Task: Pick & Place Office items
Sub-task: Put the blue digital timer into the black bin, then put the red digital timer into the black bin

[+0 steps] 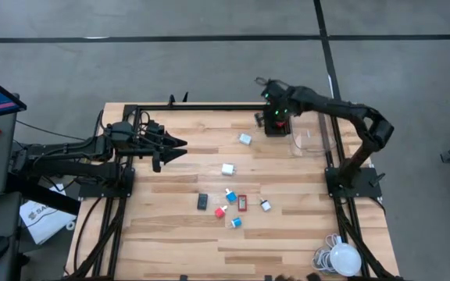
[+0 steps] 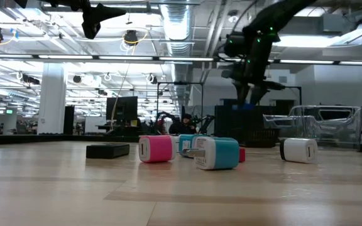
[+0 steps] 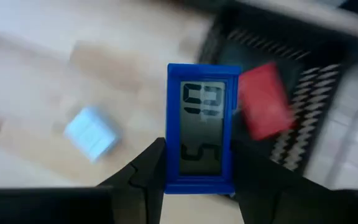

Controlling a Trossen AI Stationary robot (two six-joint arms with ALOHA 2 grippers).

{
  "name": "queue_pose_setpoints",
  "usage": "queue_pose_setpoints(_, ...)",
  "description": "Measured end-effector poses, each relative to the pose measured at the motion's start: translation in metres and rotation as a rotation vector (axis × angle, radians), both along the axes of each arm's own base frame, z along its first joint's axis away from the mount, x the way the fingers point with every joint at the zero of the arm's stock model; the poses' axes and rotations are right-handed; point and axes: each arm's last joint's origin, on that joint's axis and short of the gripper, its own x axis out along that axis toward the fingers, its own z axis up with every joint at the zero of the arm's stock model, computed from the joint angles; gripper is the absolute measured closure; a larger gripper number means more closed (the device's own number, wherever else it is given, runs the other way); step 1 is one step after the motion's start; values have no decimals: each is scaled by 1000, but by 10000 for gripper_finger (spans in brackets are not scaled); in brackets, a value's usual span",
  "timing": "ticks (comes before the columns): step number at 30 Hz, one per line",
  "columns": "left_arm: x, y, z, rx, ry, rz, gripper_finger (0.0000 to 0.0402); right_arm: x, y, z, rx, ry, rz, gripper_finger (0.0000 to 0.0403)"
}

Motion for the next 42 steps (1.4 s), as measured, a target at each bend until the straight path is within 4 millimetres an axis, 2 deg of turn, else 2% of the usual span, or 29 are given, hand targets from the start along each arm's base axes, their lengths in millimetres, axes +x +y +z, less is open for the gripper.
queue_pose_setpoints(3,0,0,0,1,0,3,198,-15,-21,1,-7,-17,-82,263)
queue_pose_setpoints(7,0,0,0,17,1,2,198,-28,-35,0,9,-45,-147,263)
queue_pose_setpoints(11,0,0,0,19,2,2,198,-23,-38,-10,42,-40,-147,263)
queue_pose_setpoints(16,0,0,0,18,1,2,198,-6,-38,-43,112,28,-114,263)
queue_pose_setpoints(21,0,0,0,-3,0,4,198,1,-40,-61,132,63,-93,263)
queue_pose_setpoints(29,0,0,0,-11,-1,4,198,-2,-48,-58,81,53,-101,253)
queue_pose_setpoints(38,0,0,0,-11,-1,4,198,-2,-48,-58,73,69,-38,191)
queue_pose_setpoints(42,0,0,0,-12,-1,4,198,1,-44,-57,70,69,-12,178)
